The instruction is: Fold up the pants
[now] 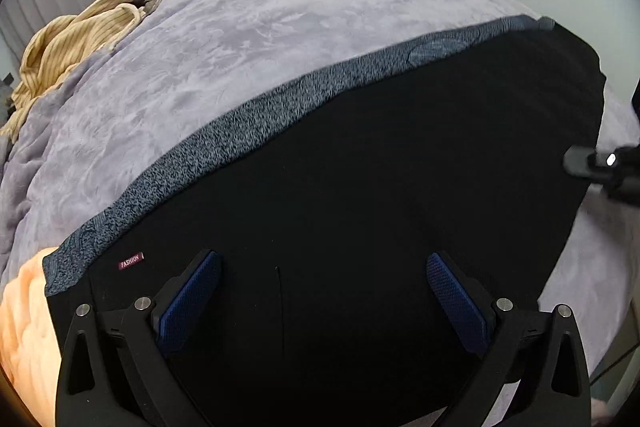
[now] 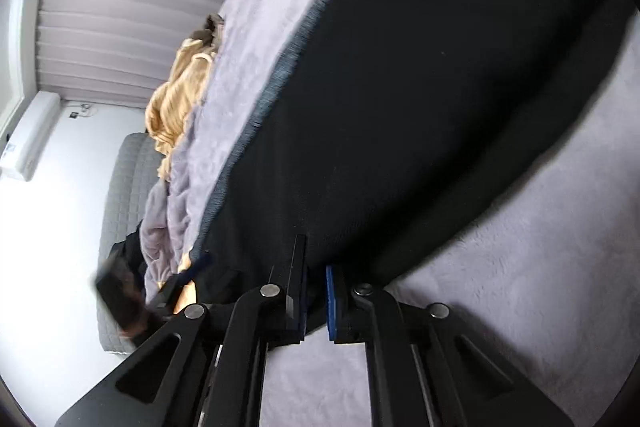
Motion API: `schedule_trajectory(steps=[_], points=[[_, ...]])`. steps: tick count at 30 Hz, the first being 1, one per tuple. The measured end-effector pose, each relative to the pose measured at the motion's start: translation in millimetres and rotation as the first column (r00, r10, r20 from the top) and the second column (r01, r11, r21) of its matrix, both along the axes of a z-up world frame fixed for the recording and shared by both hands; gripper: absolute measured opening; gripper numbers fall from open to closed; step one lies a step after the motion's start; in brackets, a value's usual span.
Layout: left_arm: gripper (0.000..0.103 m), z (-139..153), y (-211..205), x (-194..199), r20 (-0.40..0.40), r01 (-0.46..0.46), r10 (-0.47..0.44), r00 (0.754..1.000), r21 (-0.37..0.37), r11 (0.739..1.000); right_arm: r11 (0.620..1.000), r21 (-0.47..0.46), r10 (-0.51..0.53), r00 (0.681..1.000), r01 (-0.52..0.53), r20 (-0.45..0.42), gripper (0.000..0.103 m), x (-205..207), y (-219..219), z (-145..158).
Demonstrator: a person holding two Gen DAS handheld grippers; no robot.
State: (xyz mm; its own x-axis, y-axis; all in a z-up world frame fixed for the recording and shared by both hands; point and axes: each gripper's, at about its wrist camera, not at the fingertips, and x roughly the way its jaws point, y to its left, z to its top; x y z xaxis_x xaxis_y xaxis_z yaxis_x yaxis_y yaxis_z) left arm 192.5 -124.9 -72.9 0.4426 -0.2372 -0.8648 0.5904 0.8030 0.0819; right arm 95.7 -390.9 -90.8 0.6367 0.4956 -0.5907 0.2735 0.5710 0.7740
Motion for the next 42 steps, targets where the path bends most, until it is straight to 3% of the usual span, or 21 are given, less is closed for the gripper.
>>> schedule_trajectory(steps=[2,4,5,7,9,10,11,14,16,17,20,21,22,23,25,28,32,34,37,39,42], points=[[0.103,0,12,-5,-0.024,0.003,-0.004,1.000,-0.048,0.999,0.988,-0.152,0.045,0.999,-0.041,0.021,0.008,-8,8,18],[0.103,-1,22,-9,-0.024,0.003,-0.004,1.000,-0.061,0.998,0.976,-0.207,0.065,0.998,-0.067,-0.015,0.008,-9,11,10],[0.103,1,26,-10,-0.025,-0.006,0.004,1.000,-0.059,0.998,0.982,-0.176,0.062,0.997,-0.068,-0.037,0.008,-8,9,-1],[0.103,12,40,-8,-0.044,-0.037,0.033,0.998,-0.083,0.996,0.999,-0.034,0.023,1.000,-0.023,0.004,0.010,-18,-1,-12],[0.103,26,64,-6,-0.019,-0.064,0.062,0.998,-0.118,0.991,0.999,0.037,0.017,1.000,-0.018,0.026,0.023,-29,-6,-14],[0.103,30,76,-3,0.001,-0.083,0.084,0.997,-0.110,0.990,0.998,0.054,0.018,0.999,-0.019,0.030,0.036,-35,-9,-14],[0.103,29,90,1,0.018,-0.113,0.115,0.993,-0.086,0.990,0.998,0.056,0.010,0.999,-0.012,0.033,0.042,-39,-12,-14],[0.103,10,136,16,-0.029,-0.253,0.252,0.967,-0.032,0.967,0.996,0.078,-0.042,0.998,0.038,0.053,0.046,-43,-24,-13],[0.103,-2,164,16,-0.093,-0.292,0.283,0.955,-0.113,0.950,0.991,0.114,-0.081,0.995,0.074,0.058,0.047,-41,-27,-17],[0.103,-4,170,10,-0.067,-0.285,0.278,0.958,-0.134,0.949,0.989,0.119,-0.093,0.994,0.085,0.057,0.047,-39,-26,-19],[0.103,-8,162,-2,0.023,-0.266,0.270,0.963,-0.101,0.959,0.990,0.105,-0.104,0.992,0.096,0.068,0.046,-30,-23,-21],[0.103,-10,160,-3,0.034,-0.265,0.269,0.962,-0.093,0.960,0.990,0.102,-0.102,0.992,0.094,0.068,0.041,-24,-23,-23],[0.103,-10,160,-2,0.032,-0.263,0.267,0.963,-0.092,0.960,0.991,0.093,-0.102,0.994,0.097,0.046,0.020,-21,-26,-24],[0.103,-9,162,-1,0.020,-0.261,0.264,0.964,-0.098,0.960,0.990,0.094,-0.104,0.995,0.102,0.010,0.016,-16,-27,-22],[0.103,-6,164,-1,0.008,-0.248,0.249,0.968,-0.096,0.964,0.994,0.070,-0.087,0.992,0.081,0.089,0.014,-20,-30,5],[0.103,-6,162,-6,0.025,-0.230,0.232,0.972,-0.084,0.970,0.994,-0.098,-0.032,0.988,0.048,0.154,0.014,-31,-23,45],[0.103,-8,164,-9,0.043,-0.229,0.233,0.972,-0.078,0.970,0.980,-0.197,-0.010,1.000,0.013,0.015,0.014,-26,-23,6],[0.103,-4,164,-11,0.041,-0.251,0.254,0.966,-0.056,0.966,0.992,-0.124,-0.024,0.999,0.028,0.036,0.014,-32,-29,-8],[0.103,12,165,-9,0.003,-0.312,0.312,0.950,-0.027,0.950,0.997,-0.067,-0.044,0.998,0.047,0.049,0.026,-51,-41,3],[0.103,26,161,-14,0.002,-0.325,0.325,0.946,-0.061,0.944,0.996,-0.076,-0.048,0.997,0.053,0.058,0.028,-68,-55,12],[0.103,50,129,-21,0.005,-0.258,0.261,0.965,-0.131,0.957,0.987,-0.106,-0.112,0.989,0.121,0.092,0.029,-94,-79,28]])
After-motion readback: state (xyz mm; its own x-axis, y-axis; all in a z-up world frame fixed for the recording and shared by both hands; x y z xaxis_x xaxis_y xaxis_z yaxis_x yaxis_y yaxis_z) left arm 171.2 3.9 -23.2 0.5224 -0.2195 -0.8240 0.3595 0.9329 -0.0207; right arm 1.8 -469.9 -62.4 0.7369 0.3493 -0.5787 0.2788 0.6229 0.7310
